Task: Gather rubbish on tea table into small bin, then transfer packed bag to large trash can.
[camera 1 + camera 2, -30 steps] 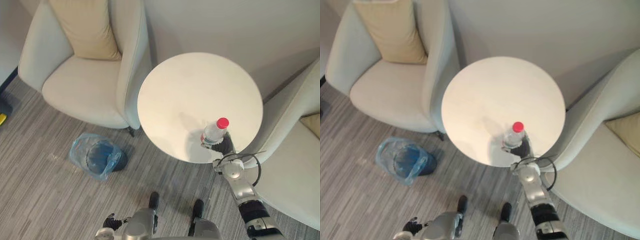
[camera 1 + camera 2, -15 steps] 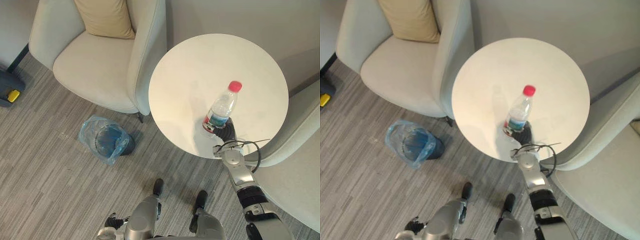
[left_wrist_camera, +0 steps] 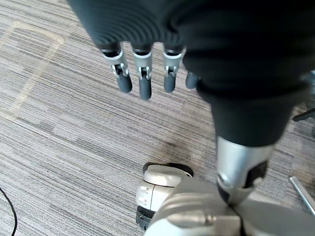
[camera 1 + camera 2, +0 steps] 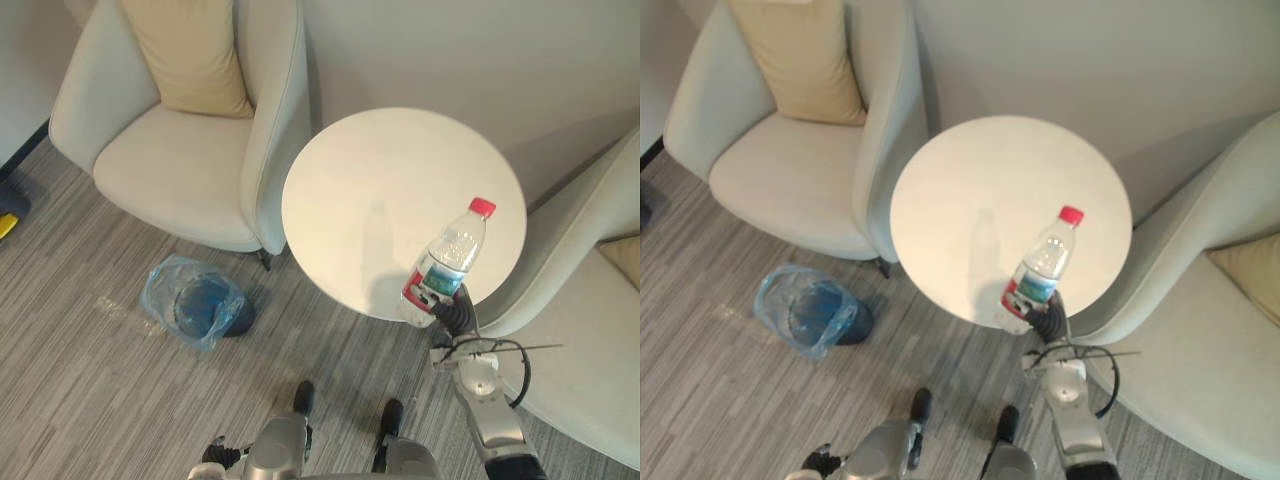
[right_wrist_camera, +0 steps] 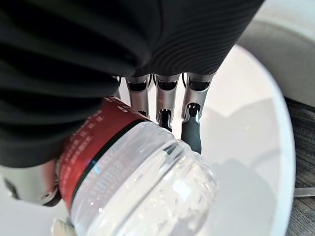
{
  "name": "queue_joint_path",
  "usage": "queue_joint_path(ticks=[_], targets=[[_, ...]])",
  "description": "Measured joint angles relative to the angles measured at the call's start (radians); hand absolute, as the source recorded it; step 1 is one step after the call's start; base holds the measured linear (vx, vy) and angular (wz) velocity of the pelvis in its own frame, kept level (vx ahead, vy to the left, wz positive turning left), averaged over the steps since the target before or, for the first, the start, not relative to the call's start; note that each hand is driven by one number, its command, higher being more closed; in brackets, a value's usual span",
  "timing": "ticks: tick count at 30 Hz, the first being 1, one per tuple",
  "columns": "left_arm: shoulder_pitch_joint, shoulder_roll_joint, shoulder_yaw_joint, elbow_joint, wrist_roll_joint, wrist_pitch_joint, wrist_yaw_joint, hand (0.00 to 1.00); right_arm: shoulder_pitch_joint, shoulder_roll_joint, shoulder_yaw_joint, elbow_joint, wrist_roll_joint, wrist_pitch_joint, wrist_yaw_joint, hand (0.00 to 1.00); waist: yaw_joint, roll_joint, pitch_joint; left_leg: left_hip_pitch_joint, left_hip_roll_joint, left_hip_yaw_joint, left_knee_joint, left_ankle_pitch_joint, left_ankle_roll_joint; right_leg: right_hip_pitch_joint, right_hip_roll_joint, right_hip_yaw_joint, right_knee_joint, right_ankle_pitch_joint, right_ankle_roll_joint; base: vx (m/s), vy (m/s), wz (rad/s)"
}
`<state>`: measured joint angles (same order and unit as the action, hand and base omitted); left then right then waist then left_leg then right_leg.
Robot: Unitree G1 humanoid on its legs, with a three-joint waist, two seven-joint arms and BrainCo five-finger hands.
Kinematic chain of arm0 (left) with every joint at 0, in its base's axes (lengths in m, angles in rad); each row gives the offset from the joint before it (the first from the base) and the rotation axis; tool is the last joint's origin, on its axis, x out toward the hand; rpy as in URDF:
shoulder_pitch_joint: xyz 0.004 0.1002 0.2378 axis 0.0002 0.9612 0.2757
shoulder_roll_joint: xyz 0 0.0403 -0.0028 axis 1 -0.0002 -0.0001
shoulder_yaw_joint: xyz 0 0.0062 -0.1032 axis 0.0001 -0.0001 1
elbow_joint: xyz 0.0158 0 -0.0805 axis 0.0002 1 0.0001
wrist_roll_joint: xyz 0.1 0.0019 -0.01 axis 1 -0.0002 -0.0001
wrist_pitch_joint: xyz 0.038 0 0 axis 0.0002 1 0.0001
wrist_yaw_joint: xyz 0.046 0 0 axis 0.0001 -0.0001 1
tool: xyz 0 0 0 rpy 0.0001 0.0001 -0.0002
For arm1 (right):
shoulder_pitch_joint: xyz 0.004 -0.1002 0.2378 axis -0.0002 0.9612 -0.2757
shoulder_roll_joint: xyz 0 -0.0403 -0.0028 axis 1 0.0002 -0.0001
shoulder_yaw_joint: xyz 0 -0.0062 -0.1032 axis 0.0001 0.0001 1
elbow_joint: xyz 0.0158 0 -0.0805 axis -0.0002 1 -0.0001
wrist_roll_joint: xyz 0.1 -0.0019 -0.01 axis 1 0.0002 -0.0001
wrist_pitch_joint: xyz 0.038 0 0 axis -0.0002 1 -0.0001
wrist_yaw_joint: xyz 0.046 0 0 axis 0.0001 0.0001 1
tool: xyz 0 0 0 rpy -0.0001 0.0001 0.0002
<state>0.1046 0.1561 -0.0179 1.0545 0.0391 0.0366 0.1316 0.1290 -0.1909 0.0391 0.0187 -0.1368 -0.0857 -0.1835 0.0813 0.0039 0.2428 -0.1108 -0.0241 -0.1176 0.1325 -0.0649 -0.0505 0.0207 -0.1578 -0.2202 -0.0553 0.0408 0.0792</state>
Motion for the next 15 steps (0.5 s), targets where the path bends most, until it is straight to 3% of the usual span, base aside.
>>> queue_joint_path(ticks=[3, 15], targets=[[0.013, 0.008, -0.002, 0.011, 0.005, 0.002, 0.0, 0.0, 0.039, 0.014, 0.0, -0.005, -0.017, -0.007, 0.011, 1.0, -0.013, -0.01, -0.03, 0.031, 0.005, 0.004, -0.047, 0.025, -0.006, 0.007, 0.0, 0.013, -0.005, -0.004, 0.015, -0.1, -0.02, -0.07], [0.029, 0.02, -0.042, 0.04, 0.019, 0.02, 0.001, 0.0, 0.126, 0.034, 0.008, -0.006, -0.026, -0.008, 0.028, 1.0, -0.034, -0.001, -0.102, 0.101, 0.019, 0.048, -0.091, 0.042, -0.01, 0.034, 0.009, 0.063, -0.007, 0.003, 0.024, -0.04, 0.0, -0.12]])
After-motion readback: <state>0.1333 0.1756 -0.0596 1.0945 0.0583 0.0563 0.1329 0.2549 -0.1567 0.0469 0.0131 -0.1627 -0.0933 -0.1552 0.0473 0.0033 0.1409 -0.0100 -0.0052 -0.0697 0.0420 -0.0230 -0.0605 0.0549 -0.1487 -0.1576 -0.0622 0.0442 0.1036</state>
